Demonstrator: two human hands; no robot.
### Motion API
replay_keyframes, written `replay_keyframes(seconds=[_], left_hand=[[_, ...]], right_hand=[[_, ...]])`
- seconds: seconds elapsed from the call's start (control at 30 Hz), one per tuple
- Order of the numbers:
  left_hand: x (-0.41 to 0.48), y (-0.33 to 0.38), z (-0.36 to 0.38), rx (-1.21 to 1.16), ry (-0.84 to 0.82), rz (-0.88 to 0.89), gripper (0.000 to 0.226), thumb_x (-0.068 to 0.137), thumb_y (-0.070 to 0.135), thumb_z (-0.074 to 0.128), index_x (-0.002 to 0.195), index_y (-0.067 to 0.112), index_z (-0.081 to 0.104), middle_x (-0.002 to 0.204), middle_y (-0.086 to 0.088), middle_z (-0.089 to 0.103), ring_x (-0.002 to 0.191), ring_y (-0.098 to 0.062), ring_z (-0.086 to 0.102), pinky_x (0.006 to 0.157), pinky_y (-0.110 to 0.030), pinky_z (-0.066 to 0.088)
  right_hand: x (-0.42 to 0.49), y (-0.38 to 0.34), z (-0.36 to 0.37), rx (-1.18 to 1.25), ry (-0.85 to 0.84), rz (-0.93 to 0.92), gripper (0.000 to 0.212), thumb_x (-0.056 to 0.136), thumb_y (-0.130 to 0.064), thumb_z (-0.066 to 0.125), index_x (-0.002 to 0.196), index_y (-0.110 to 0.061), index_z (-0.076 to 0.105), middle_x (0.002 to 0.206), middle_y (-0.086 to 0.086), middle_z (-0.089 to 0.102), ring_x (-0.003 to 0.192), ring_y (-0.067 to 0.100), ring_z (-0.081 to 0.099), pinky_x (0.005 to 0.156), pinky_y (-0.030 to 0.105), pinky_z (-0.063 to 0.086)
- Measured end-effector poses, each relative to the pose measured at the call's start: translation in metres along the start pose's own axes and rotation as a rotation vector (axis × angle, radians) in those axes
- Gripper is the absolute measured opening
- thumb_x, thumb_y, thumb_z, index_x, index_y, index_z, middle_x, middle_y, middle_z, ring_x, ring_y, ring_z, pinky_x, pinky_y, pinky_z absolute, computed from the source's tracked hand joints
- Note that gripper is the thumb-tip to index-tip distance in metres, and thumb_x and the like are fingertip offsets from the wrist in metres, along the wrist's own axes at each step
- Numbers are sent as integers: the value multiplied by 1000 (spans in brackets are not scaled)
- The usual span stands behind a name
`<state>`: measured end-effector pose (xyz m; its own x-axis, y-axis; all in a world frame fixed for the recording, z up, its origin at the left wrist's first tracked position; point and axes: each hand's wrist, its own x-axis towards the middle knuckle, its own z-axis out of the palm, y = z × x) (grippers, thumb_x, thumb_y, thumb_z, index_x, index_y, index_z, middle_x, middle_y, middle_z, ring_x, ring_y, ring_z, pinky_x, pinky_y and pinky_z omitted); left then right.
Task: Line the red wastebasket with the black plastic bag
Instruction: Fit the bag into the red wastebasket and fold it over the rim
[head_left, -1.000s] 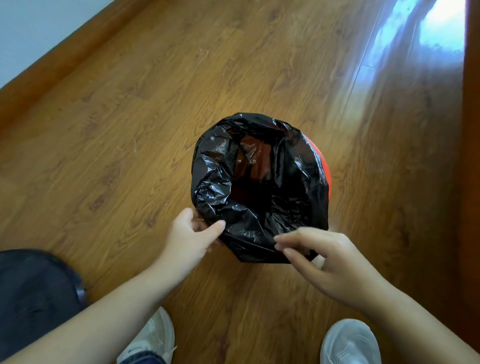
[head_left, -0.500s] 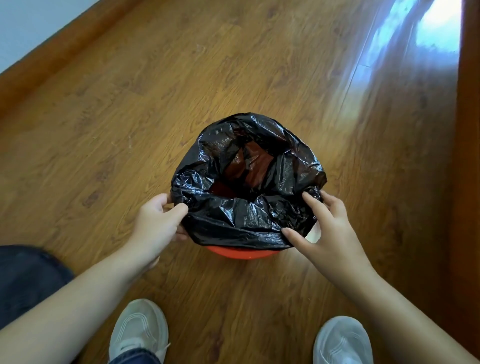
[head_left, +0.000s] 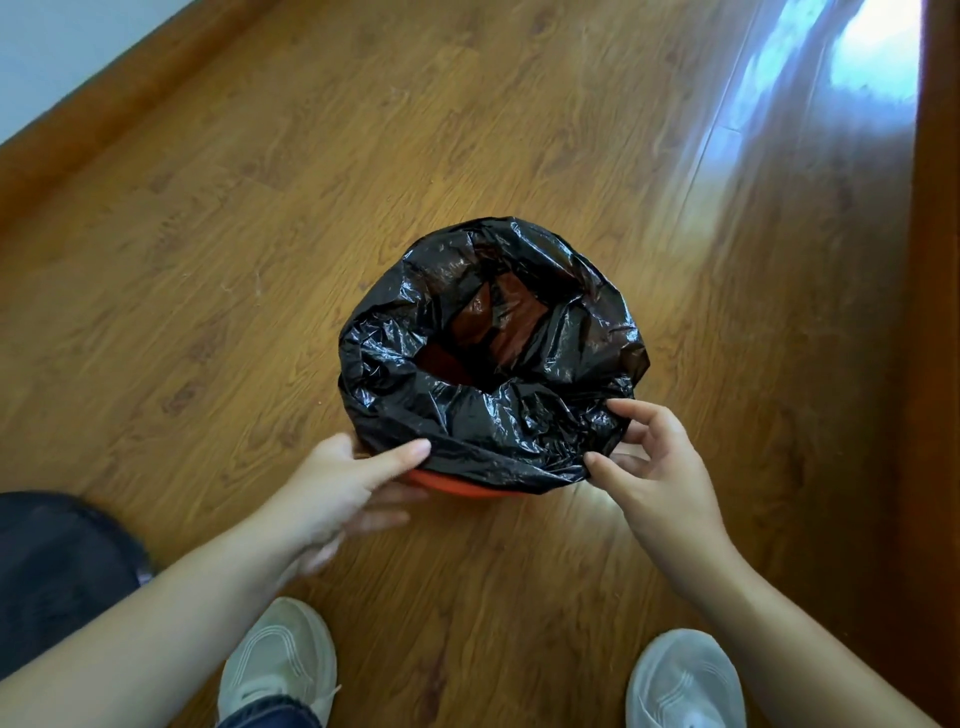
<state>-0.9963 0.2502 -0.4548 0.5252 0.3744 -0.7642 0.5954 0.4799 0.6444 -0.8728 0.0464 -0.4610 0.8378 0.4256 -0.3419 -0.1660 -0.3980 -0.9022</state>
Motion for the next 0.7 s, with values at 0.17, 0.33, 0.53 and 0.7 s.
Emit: replay_keyframes(seconds=[0.17,0.33,0.53,0.7], left_hand=[[2,-4,3,-76,-61,11,36,79,4,64,112,1,53,90,-12,74,74,-23,72,54,-27,57],[0,-8,-1,-199,-50,57,27,78,-8,59,103,0,56,87,-17,73,72,-24,72,54,-25,57],[0,-7,0,-162,-7,122,22,79,-4,60,99,5,56,84,-13,75,68,-23,72,52,-24,56],[4,-6,-2,-131,12,110,21,78,0,63,95,2,52,75,-10,75,60,-20,71,50,-26,57]], right_hand=[[-2,1,0,28,-4,12,45,81,-2,64,97,-40,46,105,17,55,84,34,64,73,47,57],[1,3,1,58,53,3,41,80,0,64,98,-33,48,98,16,58,84,30,64,77,43,56],[2,3,5,61,84,5,40,81,0,64,107,-24,46,87,11,57,84,30,63,75,43,56],[1,7,7,24,54,15,41,80,0,64,107,-24,43,80,8,56,79,32,64,72,45,56]])
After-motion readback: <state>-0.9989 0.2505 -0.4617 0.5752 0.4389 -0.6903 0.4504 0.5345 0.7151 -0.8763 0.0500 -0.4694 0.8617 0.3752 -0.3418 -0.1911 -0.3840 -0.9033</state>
